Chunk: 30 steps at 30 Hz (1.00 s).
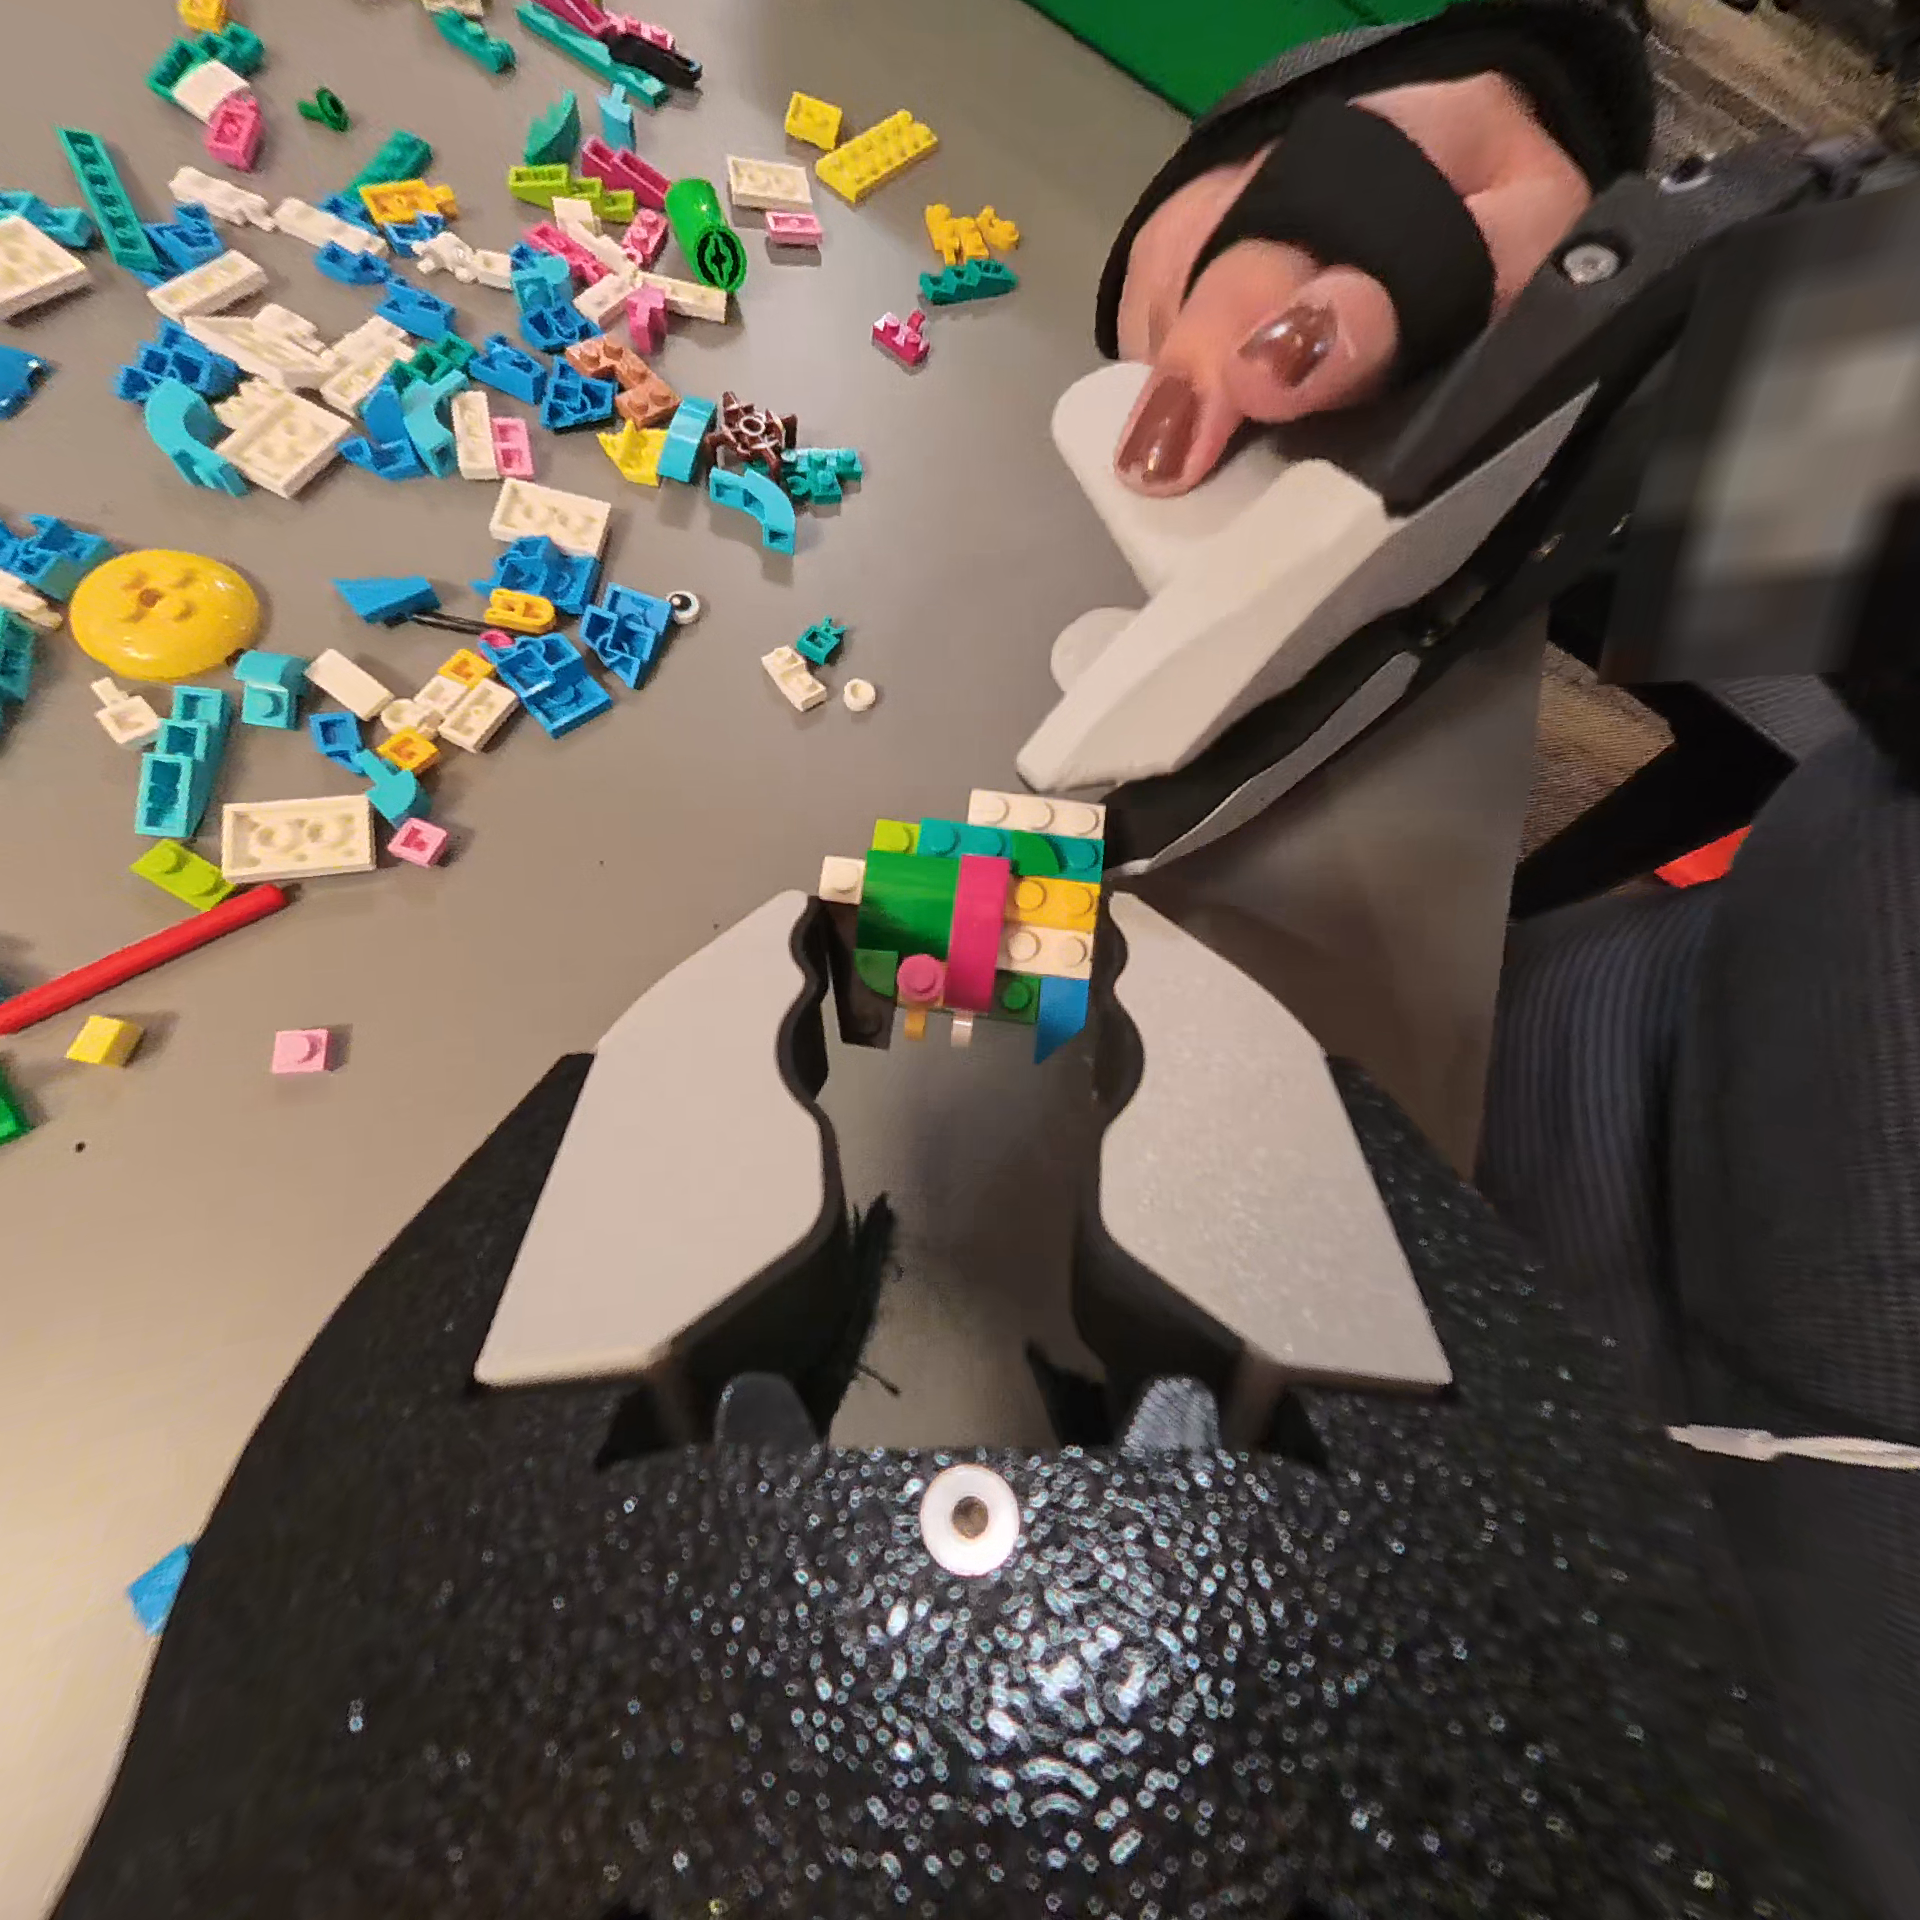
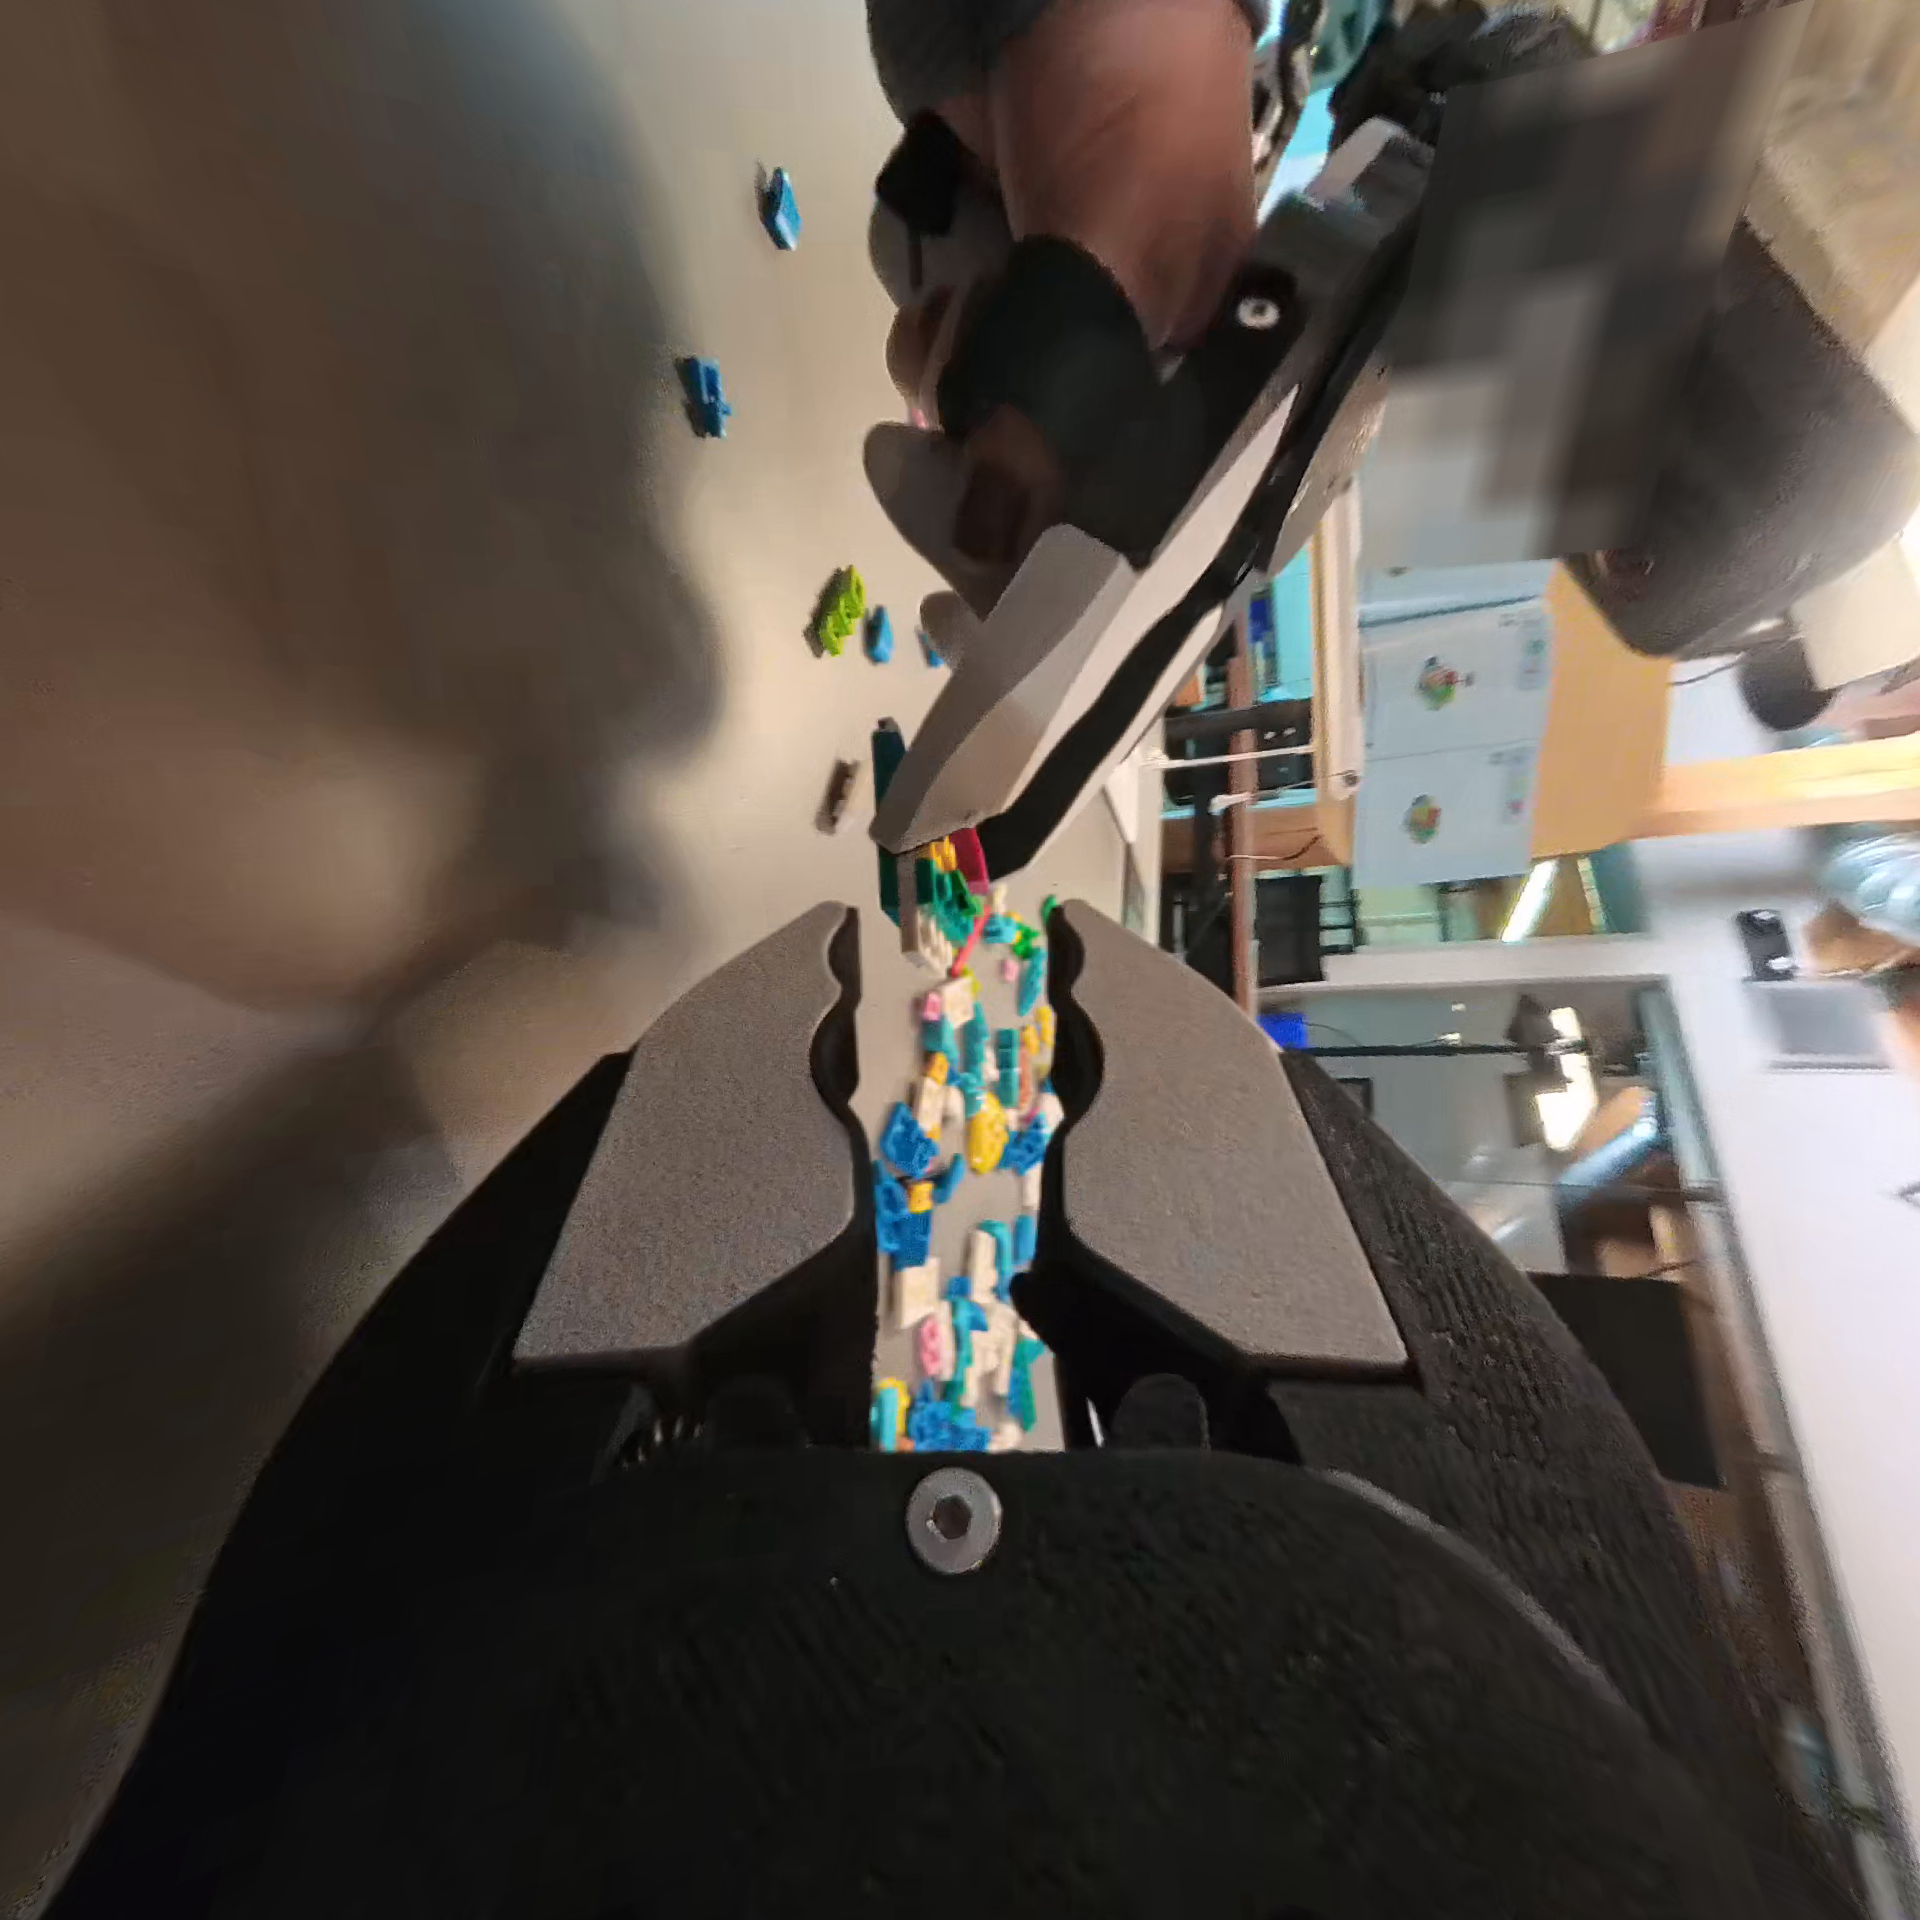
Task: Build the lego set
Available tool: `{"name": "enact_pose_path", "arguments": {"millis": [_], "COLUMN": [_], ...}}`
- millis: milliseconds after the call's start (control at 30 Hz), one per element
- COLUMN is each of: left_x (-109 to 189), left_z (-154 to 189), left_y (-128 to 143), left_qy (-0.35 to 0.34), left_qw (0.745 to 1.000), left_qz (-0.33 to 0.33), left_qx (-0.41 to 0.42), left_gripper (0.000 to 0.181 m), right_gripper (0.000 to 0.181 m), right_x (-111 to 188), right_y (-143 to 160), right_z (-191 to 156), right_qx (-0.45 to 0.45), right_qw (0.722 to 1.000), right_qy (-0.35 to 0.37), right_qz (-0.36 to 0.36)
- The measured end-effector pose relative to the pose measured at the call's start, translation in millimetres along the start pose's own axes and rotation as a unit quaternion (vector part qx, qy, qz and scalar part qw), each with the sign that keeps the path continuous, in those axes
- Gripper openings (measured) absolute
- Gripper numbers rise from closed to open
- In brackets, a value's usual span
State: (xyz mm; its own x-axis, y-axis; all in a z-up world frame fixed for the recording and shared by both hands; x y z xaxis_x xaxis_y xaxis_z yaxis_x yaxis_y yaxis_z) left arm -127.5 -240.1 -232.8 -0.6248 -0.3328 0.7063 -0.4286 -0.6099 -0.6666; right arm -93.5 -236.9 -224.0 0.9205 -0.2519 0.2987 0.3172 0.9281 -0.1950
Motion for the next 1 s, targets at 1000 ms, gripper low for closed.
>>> {"name": "enact_pose_path", "arguments": {"millis": [1000], "left_x": [2.0], "left_z": [3.4], "left_y": [-5.2], "left_qy": [-0.008], "left_qw": [1.0], "left_qz": [-0.009], "left_qx": [0.026], "left_gripper": [0.048], "right_gripper": [0.014], "right_x": [-1.9], "right_y": [-0.2], "right_z": [0.9], "right_qx": [0.116], "right_qw": [0.992], "right_qy": [-0.009], "right_qz": [-0.04]}}
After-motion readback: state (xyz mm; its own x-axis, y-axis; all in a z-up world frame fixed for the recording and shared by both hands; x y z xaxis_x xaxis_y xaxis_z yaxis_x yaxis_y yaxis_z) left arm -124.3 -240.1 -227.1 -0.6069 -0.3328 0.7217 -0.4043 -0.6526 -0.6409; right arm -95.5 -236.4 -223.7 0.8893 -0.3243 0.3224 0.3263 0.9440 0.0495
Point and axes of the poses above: each gripper's, where its closed fingertips meet, x back along the fingers, y out of its underside, z = x × y across the jaws, the point moved 2 cm from there along x, back along the fingers, and after that the axes turned 8 degrees about -z, right-handed, at the moved point
